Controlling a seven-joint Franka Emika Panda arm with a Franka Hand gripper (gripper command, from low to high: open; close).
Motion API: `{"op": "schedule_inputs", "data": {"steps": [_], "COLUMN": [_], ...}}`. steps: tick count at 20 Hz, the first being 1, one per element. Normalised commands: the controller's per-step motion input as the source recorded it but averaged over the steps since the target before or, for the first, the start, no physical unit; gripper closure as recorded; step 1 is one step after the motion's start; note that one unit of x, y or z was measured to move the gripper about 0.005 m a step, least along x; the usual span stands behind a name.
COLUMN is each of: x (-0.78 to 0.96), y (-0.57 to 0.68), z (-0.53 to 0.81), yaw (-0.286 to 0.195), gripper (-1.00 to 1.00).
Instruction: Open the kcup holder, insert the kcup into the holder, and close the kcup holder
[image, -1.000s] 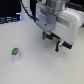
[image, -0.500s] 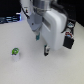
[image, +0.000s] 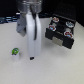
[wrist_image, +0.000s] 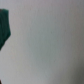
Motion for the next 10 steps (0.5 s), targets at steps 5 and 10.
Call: {"op": "schedule_inputs", "data": {"steps": [5,10], "x": [-0.34,-0.31], "y": [-0.54,-0.53], "z": [-0.14,-0.32], "yaw": [-0.246,-0.256], "gripper": [-1.00,-1.00]}}
